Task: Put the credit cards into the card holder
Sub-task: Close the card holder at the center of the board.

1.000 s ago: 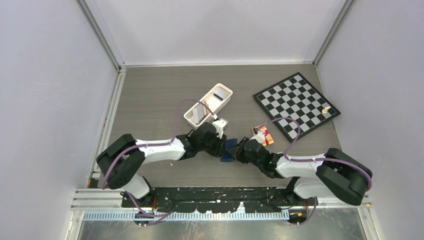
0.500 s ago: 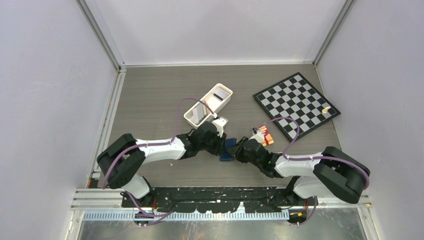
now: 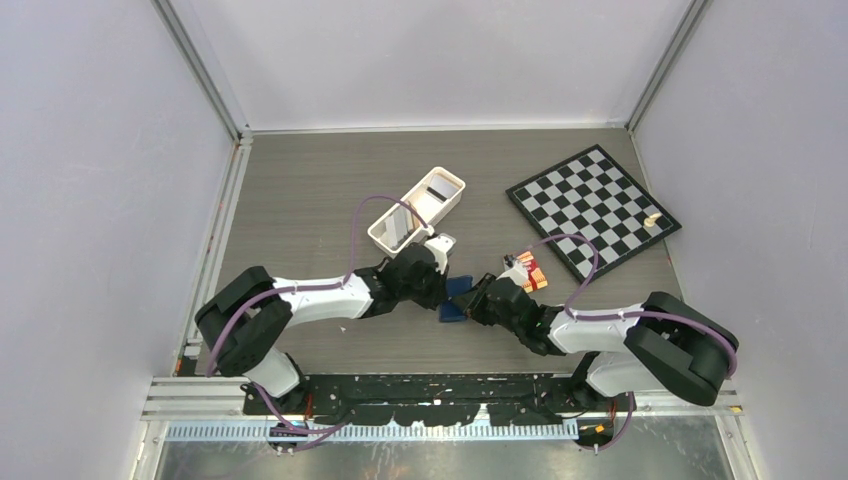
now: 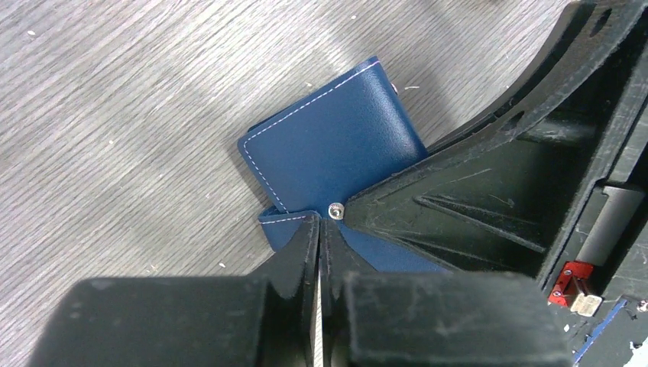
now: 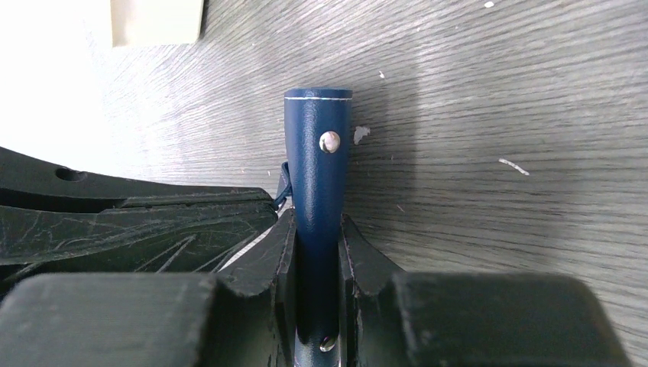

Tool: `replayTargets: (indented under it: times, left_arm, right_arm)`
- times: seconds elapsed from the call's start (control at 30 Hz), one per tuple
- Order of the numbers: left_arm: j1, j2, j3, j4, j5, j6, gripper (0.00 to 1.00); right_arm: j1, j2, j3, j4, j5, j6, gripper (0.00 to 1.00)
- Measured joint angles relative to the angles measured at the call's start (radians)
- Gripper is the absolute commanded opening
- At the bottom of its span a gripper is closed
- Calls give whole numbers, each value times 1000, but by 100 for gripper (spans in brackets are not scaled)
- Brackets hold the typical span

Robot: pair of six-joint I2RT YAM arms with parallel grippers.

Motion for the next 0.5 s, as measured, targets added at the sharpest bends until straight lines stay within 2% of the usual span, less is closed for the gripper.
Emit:
replayTargets:
  times: [0.2,0.43,0.5]
  left_arm:
    - [0,0,0,0,-4,-45,0]
    - [17,0,-24,37,-6,-166,0]
    - [22,0,-36,55,-6,-192,0]
  right_arm:
    - [0,13,0,19,-5,0,1]
    - [-2,42,-2,63,-16,0,0]
    - [-2,42,-2,64,-17,0,3]
